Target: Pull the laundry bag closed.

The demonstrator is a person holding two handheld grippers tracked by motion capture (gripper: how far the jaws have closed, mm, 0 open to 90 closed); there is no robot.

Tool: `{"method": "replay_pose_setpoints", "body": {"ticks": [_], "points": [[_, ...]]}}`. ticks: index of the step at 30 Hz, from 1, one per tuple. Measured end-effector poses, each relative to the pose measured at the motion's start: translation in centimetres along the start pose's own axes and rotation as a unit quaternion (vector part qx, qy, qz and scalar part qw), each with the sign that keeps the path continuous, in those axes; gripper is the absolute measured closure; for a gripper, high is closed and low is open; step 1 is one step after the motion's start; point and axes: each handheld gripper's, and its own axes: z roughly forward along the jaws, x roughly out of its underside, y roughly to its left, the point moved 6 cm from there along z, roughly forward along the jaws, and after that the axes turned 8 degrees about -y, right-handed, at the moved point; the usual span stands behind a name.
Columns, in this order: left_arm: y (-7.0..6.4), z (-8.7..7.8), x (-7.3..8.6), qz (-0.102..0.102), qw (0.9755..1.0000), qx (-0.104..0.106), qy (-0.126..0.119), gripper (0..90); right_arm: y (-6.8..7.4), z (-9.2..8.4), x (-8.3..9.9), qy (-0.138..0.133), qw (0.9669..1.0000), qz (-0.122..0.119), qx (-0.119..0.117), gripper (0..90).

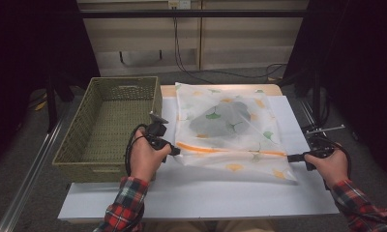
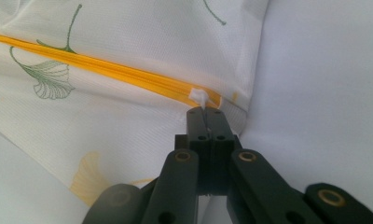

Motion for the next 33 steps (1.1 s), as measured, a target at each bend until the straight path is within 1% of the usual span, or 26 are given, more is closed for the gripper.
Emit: {"method": "replay_pose_setpoints", "body": {"ticks": [3, 4, 6, 7, 8, 9, 10, 11, 13, 15, 16, 17, 18, 19, 20, 21, 22, 24, 25, 26, 27, 28, 29, 30, 31, 33], "points": [[0.0, 0.0, 0.0, -0.002, 1.0000, -0.005, -0.001, 89.1, -0.1, -0.1, 0.1, 0.002, 1.0000, 0.001, 0.002, 90.0], [0.1, 0.1, 0.0, 0.002, 1.0000, -0.008, 0.001, 89.1, -0.1, -0.1, 0.1, 0.003, 1.0000, 0.001, 0.003, 90.0], [0.1, 0.2, 0.1, -0.004, 1.0000, -0.007, 0.003, 89.1, -0.1, -0.2, 0.0, 0.003, 1.0000, -0.001, 0.004, 90.0], [0.1, 0.1, 0.1, -0.001, 1.0000, -0.007, 0.005, 89.1, 0.0, -0.2, 0.0, 0.004, 1.0000, -0.002, 0.003, 90.0], [-0.1, 0.2, 0.1, -0.007, 1.0000, -0.003, -0.001, 89.1, -0.1, -0.2, 0.1, 0.003, 1.0000, -0.004, 0.003, 90.0], [0.0, 0.2, 0.1, 0.002, 1.0000, -0.002, 0.004, 89.0, -0.1, -0.2, 0.0, 0.000, 1.0000, -0.005, 0.004, 90.0], [-0.1, 0.2, 0.1, 0.003, 1.0000, -0.002, 0.002, 89.0, -0.1, -0.2, 0.1, 0.001, 0.9999, -0.010, 0.005, 90.0], [-0.1, 0.2, 0.1, 0.011, 0.9999, -0.002, 0.003, 89.0, 0.0, -0.2, 0.1, -0.001, 0.9999, -0.011, 0.006, 90.0], [-0.2, 0.2, 0.0, 0.014, 0.9999, -0.004, 0.001, 88.7, 0.1, -0.2, 0.1, 0.000, 0.9999, -0.011, 0.007, 90.0], [-0.5, 0.2, 0.0, 0.013, 0.9999, 0.003, -0.001, 88.5, 0.2, -0.2, 0.0, -0.009, 0.9998, -0.016, 0.012, 90.0], [-0.5, 0.2, -0.1, 0.016, 0.9999, 0.003, 0.000, 88.2, 0.4, -0.2, 0.1, -0.004, 0.9999, -0.011, 0.009, 90.0], [-0.6, 0.2, -0.1, 0.016, 0.9999, 0.004, -0.004, 88.0, 0.4, -0.2, 0.1, -0.008, 0.9997, -0.020, 0.012, 90.0], [-0.6, 0.2, -0.1, 0.019, 0.9998, 0.006, -0.003, 87.2, 0.5, -0.2, 0.1, -0.008, 0.9996, -0.024, 0.014, 90.0], [-0.5, 0.2, -0.1, 0.022, 0.9997, 0.008, 0.003, 86.2, 0.5, -0.2, 0.1, -0.007, 0.9995, -0.028, 0.014, 90.0], [-0.6, 0.2, -0.1, 0.023, 0.9997, 0.007, 0.003, 84.8, 0.6, -0.2, 0.1, -0.009, 0.9995, -0.026, 0.015, 90.0], [-0.7, 0.3, 0.0, 0.014, 0.9999, 0.005, 0.000, 83.2, 0.6, -0.2, 0.0, -0.008, 0.9995, -0.027, 0.015, 90.0], [-0.6, 0.3, 0.0, 0.025, 0.9996, 0.006, 0.007, 83.5, 0.7, -0.2, 0.0, -0.008, 0.9995, -0.027, 0.013, 89.7], [-0.7, 0.3, 0.0, 0.028, 0.9995, 0.008, 0.009, 80.6, 0.7, -0.2, -0.1, -0.014, 0.9992, -0.032, 0.020, 85.0], [-0.7, 0.3, 0.0, 0.027, 0.9996, 0.007, 0.006, 79.3, 0.8, -0.2, -0.1, -0.015, 0.9993, -0.028, 0.021, 82.7], [-0.8, 0.3, -0.1, 0.027, 0.9996, 0.005, 0.003, 78.3, 0.8, -0.2, -0.2, -0.018, 0.9991, -0.030, 0.023, 82.2], [-0.8, 0.3, -0.1, 0.030, 0.9995, 0.003, 0.003, 76.2, 0.9, -0.2, -0.2, -0.017, 0.9991, -0.032, 0.023, 81.3], [-0.8, 0.3, -0.2, 0.033, 0.9995, 0.000, -0.001, 72.6, 1.0, -0.2, -0.3, -0.023, 0.9989, -0.034, 0.025, 79.8], [-0.8, 0.2, -0.1, 0.039, 0.9992, -0.004, 0.003, 71.8, 1.1, -0.2, -0.4, -0.025, 0.9987, -0.035, 0.028, 78.8], [-0.9, 0.3, -0.1, 0.036, 0.9993, -0.002, 0.003, 71.4, 1.1, -0.2, -0.4, -0.026, 0.9985, -0.039, 0.027, 76.2], [-1.0, 0.3, -0.2, 0.035, 0.9994, 0.001, 0.002, 69.7, 1.2, -0.2, -0.5, -0.028, 0.9985, -0.037, 0.028, 72.8], [-1.0, 0.4, -0.3, 0.040, 0.9992, -0.002, -0.002, 66.2, 1.3, -0.2, -0.6, -0.030, 0.9986, -0.036, 0.026, 69.5]]}}
